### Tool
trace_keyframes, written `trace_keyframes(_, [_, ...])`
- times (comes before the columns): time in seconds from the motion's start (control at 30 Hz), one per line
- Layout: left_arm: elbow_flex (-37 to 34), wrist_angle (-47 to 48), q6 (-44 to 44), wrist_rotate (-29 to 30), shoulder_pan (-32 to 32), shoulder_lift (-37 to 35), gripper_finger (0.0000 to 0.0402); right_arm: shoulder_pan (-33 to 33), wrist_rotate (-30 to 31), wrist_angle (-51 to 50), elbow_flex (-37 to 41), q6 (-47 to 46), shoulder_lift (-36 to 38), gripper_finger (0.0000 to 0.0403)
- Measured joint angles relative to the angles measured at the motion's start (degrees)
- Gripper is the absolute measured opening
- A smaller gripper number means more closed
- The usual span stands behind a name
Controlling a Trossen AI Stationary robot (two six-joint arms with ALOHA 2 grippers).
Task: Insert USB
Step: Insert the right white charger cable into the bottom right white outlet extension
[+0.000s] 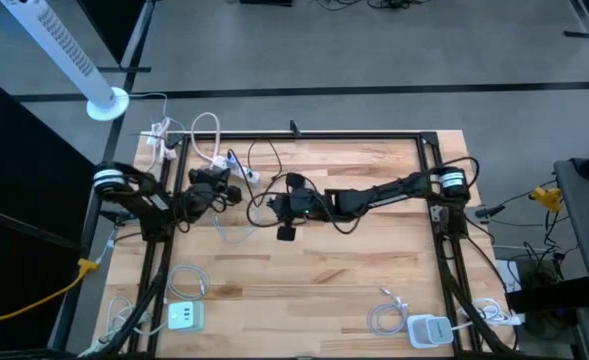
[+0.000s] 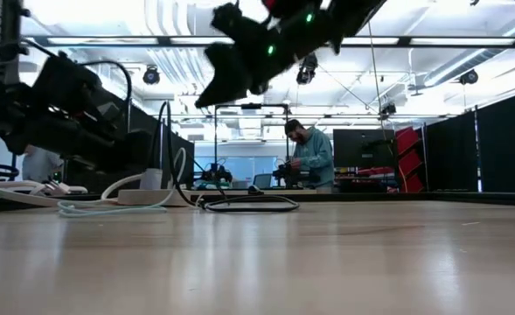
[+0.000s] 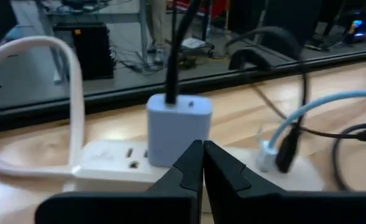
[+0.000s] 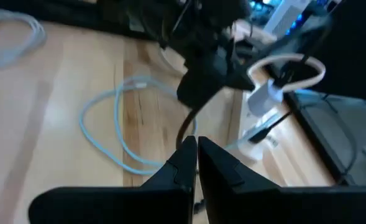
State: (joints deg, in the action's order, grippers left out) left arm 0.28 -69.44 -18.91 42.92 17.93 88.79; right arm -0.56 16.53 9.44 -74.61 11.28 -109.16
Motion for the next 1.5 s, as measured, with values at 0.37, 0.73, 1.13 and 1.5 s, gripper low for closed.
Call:
trace_keyframes(0.37, [0.3, -0.3, 8.7, -1.6, -13.9, -10.9, 0.0, -5.1, 0.4, -3.2, 0.0, -1.0, 2.8, 0.0])
trace_keyframes(0.73, [4.4, 1.9, 13.9, -1.3, -37.2, -18.8, 0.0, -14.3, 0.6, -9.6, 0.0, -2.5, 5.0, 0.0])
trace_keyframes(1.13, [28.9, 44.4, 4.9, -2.3, -58.9, -17.9, 0.0, -27.2, -5.4, -19.7, -0.2, -17.7, 5.0, 0.0])
trace_keyframes(1.5, [58.6, 93.2, -7.4, -11.7, -59.6, -5.3, 0.0, -34.9, -15.7, -51.3, -0.2, -42.1, 5.0, 0.0])
